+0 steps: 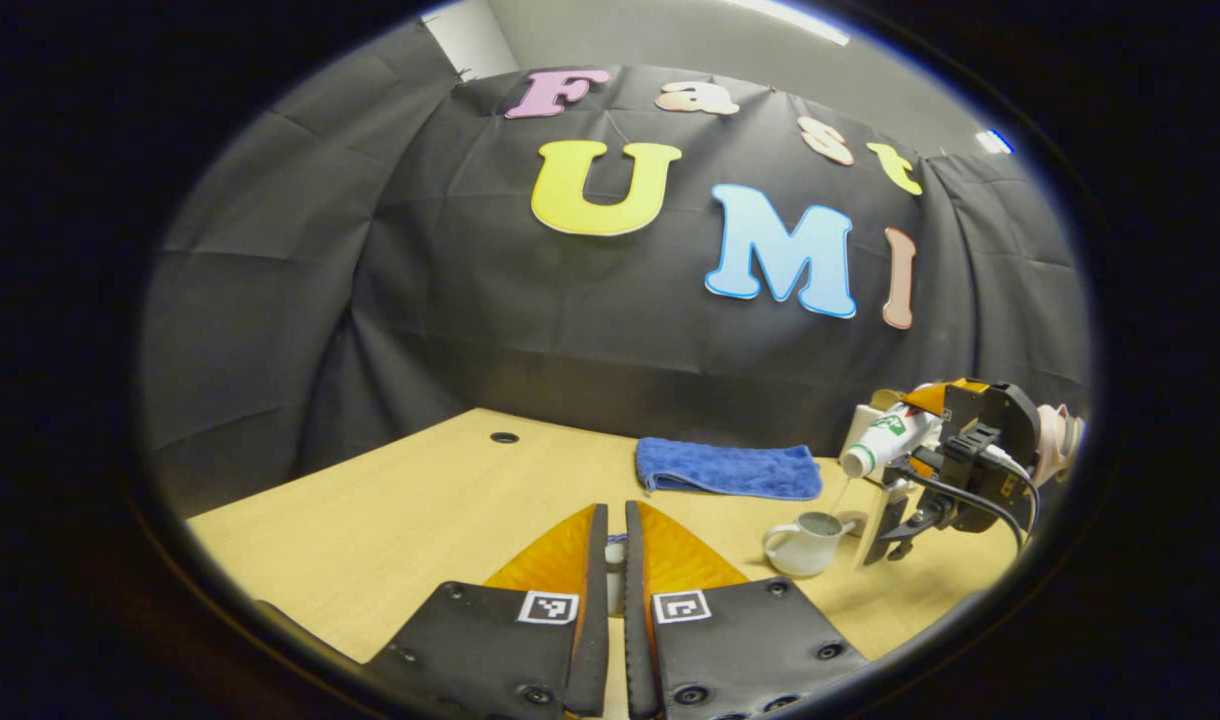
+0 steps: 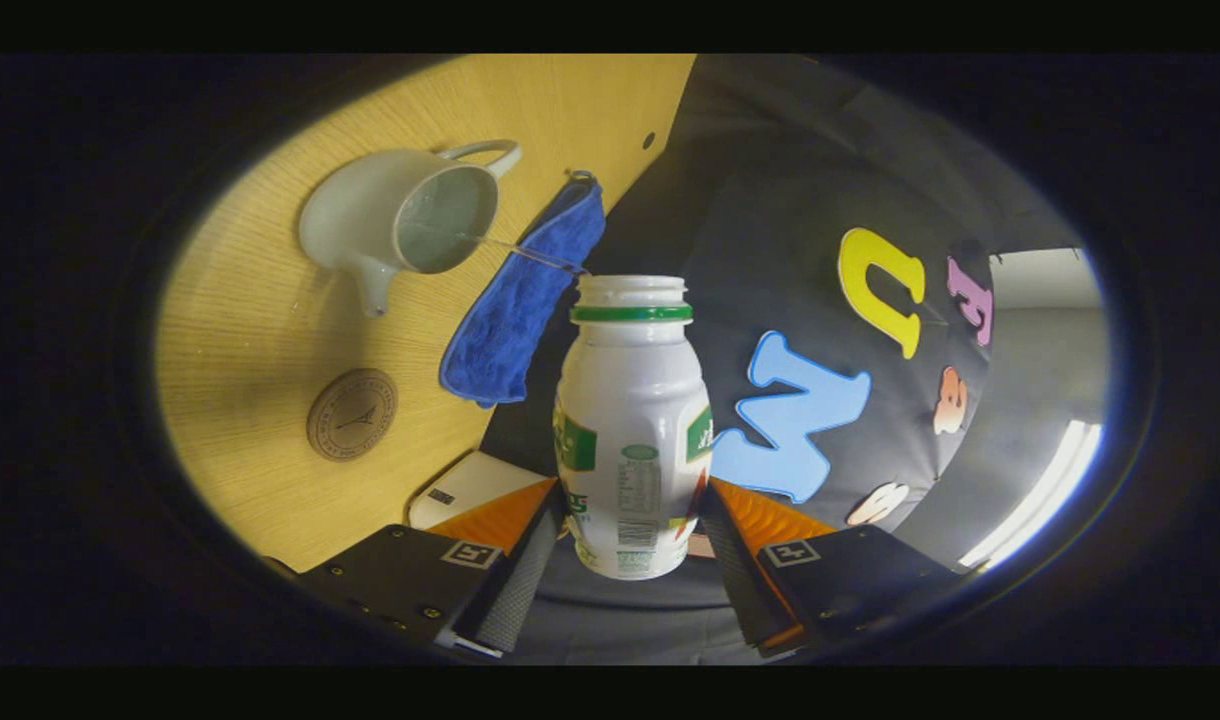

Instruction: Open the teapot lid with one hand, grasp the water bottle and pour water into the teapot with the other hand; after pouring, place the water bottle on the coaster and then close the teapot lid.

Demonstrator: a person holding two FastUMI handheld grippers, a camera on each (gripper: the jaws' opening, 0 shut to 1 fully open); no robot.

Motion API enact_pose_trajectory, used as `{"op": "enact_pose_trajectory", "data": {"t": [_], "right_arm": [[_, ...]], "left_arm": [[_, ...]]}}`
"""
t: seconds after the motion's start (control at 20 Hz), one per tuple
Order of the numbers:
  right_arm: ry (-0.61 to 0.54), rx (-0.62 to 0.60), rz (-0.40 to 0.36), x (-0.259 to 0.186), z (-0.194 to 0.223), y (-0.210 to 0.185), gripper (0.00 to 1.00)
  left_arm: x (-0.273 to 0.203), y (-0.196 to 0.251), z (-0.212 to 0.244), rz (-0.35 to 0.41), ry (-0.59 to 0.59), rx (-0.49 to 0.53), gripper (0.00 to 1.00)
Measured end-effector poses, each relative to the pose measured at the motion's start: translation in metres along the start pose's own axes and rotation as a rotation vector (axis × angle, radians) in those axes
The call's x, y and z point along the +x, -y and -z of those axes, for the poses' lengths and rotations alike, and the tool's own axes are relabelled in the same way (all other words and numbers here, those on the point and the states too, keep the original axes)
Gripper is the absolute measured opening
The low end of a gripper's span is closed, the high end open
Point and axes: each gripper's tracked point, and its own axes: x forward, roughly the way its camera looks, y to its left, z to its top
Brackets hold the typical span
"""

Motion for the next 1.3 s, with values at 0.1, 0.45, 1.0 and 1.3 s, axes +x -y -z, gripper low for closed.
{"op": "enact_pose_trajectory", "data": {"t": [0.1, 0.45, 1.0, 1.3], "right_arm": [[0.005, -0.014, 0.000, -0.001, -0.003, 0.001, 0.80], [0.026, -0.062, 0.012, 0.000, -0.009, 0.006, 0.80], [0.042, -0.098, 0.012, 0.000, -0.015, 0.008, 0.80], [0.043, -0.105, 0.013, 0.000, -0.018, 0.008, 0.80]], "left_arm": [[0.000, -0.001, -0.001, -0.001, -0.001, 0.000, 0.13], [-0.001, -0.004, -0.001, -0.004, 0.000, -0.002, 0.13], [0.000, -0.007, -0.003, -0.009, 0.000, -0.001, 0.13], [-0.001, -0.007, -0.004, -0.010, 0.001, 0.000, 0.13]]}}
